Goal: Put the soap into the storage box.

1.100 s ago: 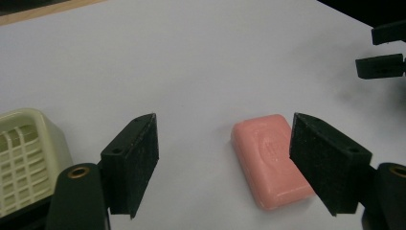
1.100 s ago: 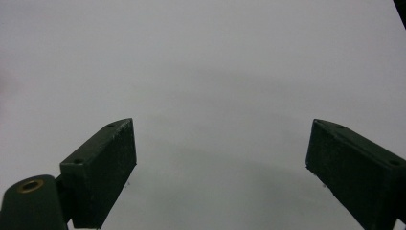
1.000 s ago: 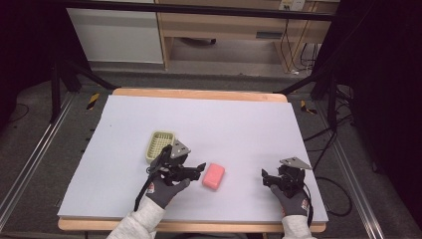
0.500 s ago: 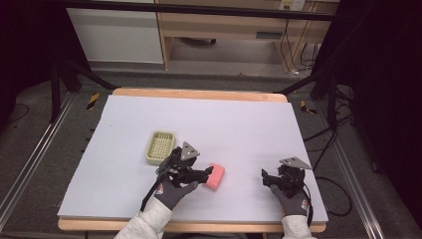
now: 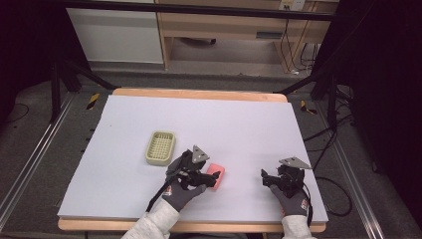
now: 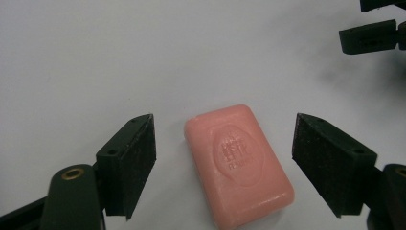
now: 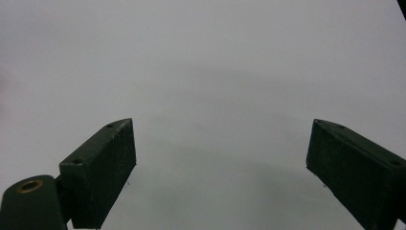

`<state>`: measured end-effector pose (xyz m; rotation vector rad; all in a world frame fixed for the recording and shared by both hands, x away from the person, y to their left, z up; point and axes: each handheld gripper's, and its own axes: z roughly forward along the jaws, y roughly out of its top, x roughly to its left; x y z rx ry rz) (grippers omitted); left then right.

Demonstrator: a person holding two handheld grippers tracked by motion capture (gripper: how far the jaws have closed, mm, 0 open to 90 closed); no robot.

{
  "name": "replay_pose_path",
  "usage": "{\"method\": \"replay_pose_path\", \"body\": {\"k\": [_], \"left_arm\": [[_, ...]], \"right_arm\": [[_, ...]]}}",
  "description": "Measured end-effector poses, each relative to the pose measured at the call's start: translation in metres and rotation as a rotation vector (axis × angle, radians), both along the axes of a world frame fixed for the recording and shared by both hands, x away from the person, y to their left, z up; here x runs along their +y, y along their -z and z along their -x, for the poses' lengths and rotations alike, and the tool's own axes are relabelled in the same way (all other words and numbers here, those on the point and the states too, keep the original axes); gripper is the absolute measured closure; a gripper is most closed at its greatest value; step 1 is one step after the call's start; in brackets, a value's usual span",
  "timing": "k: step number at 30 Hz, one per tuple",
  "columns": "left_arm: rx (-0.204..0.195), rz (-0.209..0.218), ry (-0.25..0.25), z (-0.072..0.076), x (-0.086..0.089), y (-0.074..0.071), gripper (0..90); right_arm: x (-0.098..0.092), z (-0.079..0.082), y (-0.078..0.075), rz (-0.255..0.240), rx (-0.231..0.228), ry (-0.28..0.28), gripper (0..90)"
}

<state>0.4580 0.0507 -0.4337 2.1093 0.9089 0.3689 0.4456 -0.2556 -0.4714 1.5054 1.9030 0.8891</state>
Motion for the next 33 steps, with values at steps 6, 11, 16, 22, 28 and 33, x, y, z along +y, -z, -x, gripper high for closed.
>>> {"method": "replay_pose_path", "body": {"k": [6, 11, 16, 22, 28, 33], "left_arm": [[0.012, -0.007, 0.004, 0.0, -0.007, 0.005, 22.3], [0.025, -0.02, 0.012, -0.002, -0.013, 0.01, 22.1], [0.033, -0.033, 0.011, -0.003, -0.017, 0.015, 21.9], [0.038, -0.055, 0.009, -0.005, -0.02, 0.02, 21.2], [0.05, -0.065, 0.006, -0.006, -0.023, 0.024, 21.0], [0.059, -0.079, 0.002, -0.008, -0.025, 0.028, 20.7]], "right_arm": [[0.0, 0.0, 0.0, -0.001, 0.0, 0.001, 10.1], [0.0, 0.0, 0.0, -0.001, 0.0, 0.0, 10.0], [0.001, 0.0, 0.0, -0.001, 0.002, 0.002, 9.7], [0.001, -0.001, 0.0, -0.003, 0.004, 0.002, 9.4], [0.001, -0.001, 0.001, 0.003, 0.008, 0.001, 9.4], [0.002, -0.001, 0.001, 0.002, 0.009, 0.001, 9.4]]}}
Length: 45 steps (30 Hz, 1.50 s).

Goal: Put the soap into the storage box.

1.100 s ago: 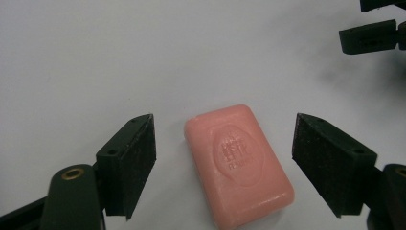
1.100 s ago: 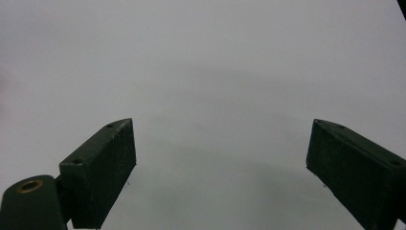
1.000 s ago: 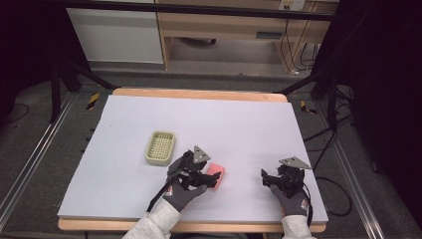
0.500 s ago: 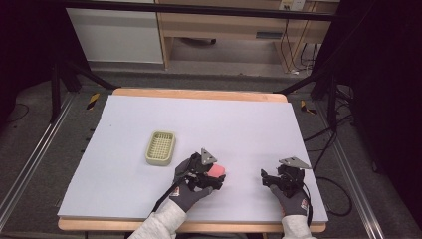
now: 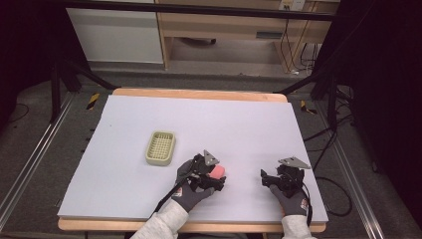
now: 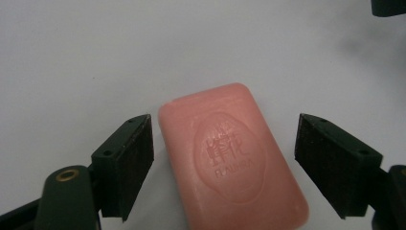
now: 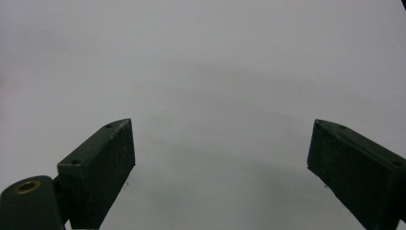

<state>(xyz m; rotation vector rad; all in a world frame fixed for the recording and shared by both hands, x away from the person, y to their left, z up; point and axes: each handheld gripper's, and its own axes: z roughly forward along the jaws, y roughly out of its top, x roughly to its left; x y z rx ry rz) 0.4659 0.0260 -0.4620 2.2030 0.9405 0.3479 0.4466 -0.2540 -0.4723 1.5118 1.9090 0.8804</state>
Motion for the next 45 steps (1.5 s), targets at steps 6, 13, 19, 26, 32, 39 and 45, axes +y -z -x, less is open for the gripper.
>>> {"method": "replay_pose_path", "body": {"k": [6, 13, 19, 26, 32, 39, 45], "left_arm": [[0.018, -0.007, 0.002, 0.0, -0.001, 0.006, 21.2], [0.031, -0.013, -0.004, 0.0, -0.001, 0.008, 24.7], [0.043, -0.016, -0.006, 0.001, 0.0, 0.007, 29.9], [0.044, -0.02, 0.0, 0.002, 0.004, 0.006, 36.3], [0.039, -0.026, 0.015, -0.001, 0.002, 0.005, 34.5], [0.06, -0.046, 0.026, -0.006, -0.002, 0.008, 33.6], [0.057, -0.073, 0.032, -0.008, -0.006, 0.009, 33.9]], "right_arm": [[0.001, 0.0, 0.0, 0.0, 0.005, 0.0, 9.4], [0.001, 0.0, 0.0, 0.001, 0.006, 0.0, 9.4], [0.001, 0.0, 0.0, 0.002, 0.008, 0.0, 9.4], [0.001, 0.0, 0.0, 0.002, 0.008, 0.0, 9.4], [0.001, 0.0, 0.0, 0.002, 0.01, -0.001, 9.4], [0.001, -0.001, 0.001, 0.006, 0.009, -0.005, 9.4], [0.001, -0.001, 0.001, 0.005, 0.01, -0.006, 9.4]]}}
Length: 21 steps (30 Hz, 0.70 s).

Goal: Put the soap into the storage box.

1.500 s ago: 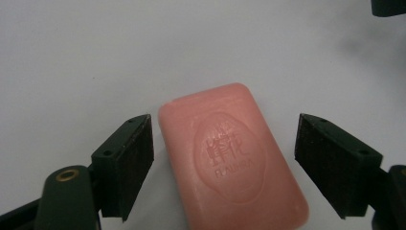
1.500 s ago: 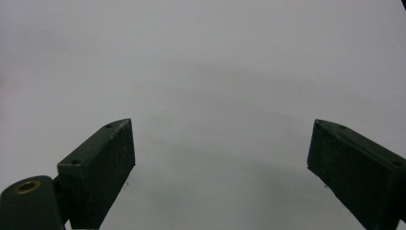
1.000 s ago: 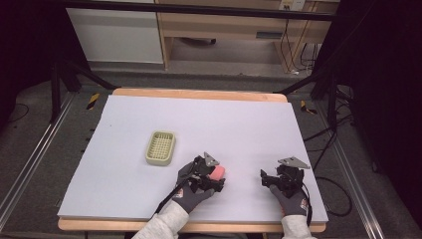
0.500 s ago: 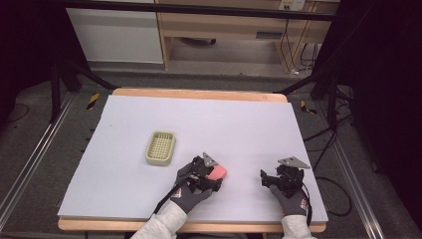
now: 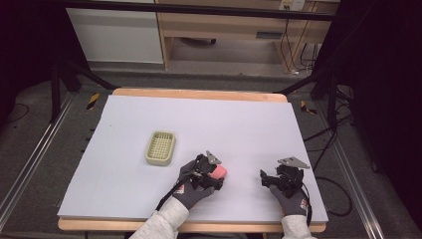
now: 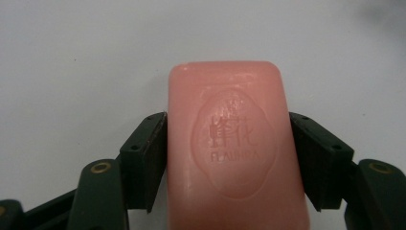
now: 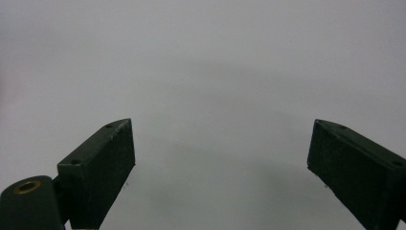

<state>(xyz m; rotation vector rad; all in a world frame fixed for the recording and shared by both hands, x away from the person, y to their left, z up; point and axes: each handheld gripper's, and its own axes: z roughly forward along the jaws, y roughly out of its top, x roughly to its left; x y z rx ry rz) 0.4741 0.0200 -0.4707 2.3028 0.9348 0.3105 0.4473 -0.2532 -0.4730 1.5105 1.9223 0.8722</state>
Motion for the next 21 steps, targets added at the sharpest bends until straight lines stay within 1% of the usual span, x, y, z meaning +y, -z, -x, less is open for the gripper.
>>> {"method": "replay_pose_path", "body": {"k": [2, 8, 21], "left_arm": [[-0.007, -0.009, -0.003, 0.0002, -0.0019, 0.0001, 34.3], [-0.008, -0.037, 0.001, 0.0, -0.0039, -0.0011, 36.4], [-0.014, -0.042, 0.005, 0.0018, -0.0028, -0.0034, 37.1]], "right_arm": [[0.0, -0.0001, 0.0002, 0.001, 0.0, -0.002, 9.4], [0.0003, -0.0002, 0.0002, 0.002, 0.003, -0.003, 9.4], [0.0002, -0.0002, 0.0001, -0.001, 0.002, -0.003, 9.4]]}}
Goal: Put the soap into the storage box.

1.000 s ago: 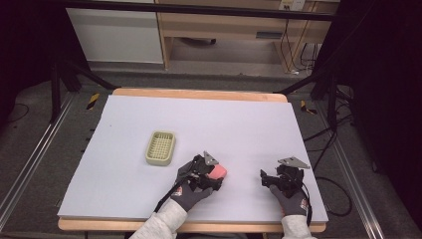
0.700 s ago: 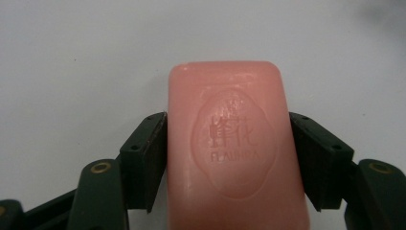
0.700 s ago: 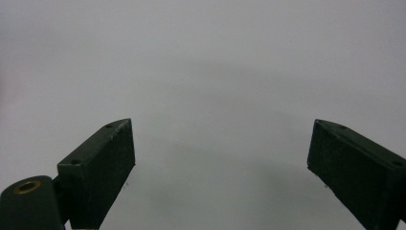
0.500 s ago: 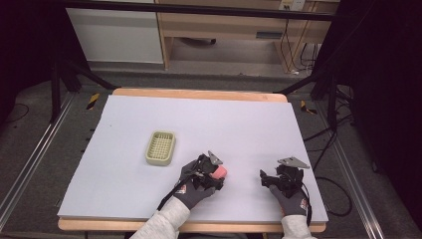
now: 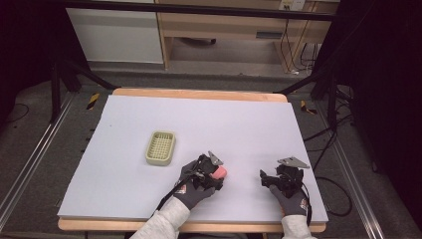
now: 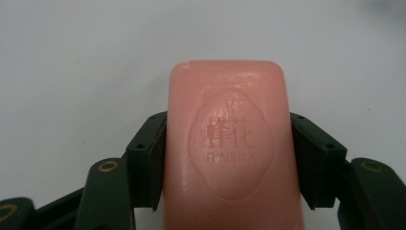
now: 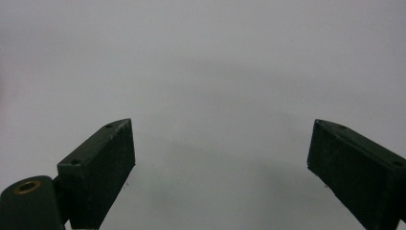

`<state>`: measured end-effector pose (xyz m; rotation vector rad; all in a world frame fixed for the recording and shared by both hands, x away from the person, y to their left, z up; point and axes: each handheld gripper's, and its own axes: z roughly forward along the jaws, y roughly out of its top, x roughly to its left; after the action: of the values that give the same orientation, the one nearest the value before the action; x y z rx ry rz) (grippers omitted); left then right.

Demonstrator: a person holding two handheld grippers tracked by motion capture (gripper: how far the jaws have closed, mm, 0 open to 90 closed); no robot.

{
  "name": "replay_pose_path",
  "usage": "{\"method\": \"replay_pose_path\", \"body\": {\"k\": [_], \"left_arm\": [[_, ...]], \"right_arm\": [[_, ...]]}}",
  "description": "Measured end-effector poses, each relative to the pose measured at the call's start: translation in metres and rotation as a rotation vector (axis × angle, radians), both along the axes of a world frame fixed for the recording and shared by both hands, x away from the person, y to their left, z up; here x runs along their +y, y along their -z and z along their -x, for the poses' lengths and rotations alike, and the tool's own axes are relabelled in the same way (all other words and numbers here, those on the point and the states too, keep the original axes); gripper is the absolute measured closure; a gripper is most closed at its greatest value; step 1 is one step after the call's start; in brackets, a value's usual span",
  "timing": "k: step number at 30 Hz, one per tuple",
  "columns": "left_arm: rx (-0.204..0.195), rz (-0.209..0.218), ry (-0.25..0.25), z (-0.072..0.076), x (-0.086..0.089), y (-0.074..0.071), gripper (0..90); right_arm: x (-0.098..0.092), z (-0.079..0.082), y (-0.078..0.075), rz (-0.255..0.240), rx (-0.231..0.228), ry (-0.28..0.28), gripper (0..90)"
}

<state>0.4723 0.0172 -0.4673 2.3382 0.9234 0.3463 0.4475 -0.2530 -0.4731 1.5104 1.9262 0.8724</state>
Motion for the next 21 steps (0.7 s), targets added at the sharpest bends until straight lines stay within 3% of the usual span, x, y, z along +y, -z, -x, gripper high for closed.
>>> {"method": "replay_pose_path", "body": {"k": [21], "left_arm": [[-0.037, 0.03, -0.004, 0.011, 0.033, -0.033, 37.1]], "right_arm": [[0.0, 0.0, 0.0, 0.001, -0.001, 0.006, 9.4]]}}
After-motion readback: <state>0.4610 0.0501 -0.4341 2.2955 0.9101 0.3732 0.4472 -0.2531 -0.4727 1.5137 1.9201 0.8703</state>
